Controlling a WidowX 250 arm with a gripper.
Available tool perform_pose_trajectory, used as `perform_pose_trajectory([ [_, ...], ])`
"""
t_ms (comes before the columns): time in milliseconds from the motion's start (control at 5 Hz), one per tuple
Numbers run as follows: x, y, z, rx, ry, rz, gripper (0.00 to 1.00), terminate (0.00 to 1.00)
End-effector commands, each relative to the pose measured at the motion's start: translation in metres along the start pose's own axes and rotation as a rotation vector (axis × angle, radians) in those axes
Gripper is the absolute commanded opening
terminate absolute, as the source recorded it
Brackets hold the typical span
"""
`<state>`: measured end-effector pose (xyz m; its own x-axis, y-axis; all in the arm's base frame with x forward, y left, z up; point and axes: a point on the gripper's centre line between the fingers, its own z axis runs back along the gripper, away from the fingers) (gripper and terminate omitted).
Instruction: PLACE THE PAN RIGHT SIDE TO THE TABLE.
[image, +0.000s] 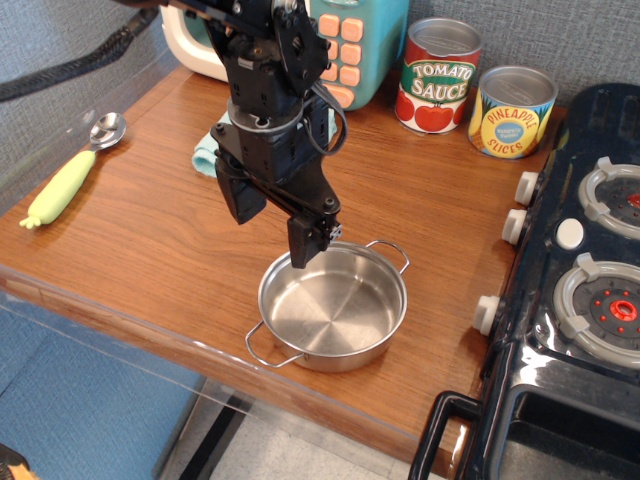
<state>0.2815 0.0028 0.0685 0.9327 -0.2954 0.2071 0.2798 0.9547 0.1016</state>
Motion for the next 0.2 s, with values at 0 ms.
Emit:
perform_pose_trajectory([
  [0,0.0028,0.0063,0.0145,0.017,-0.046,0.003,1.00,1.00],
])
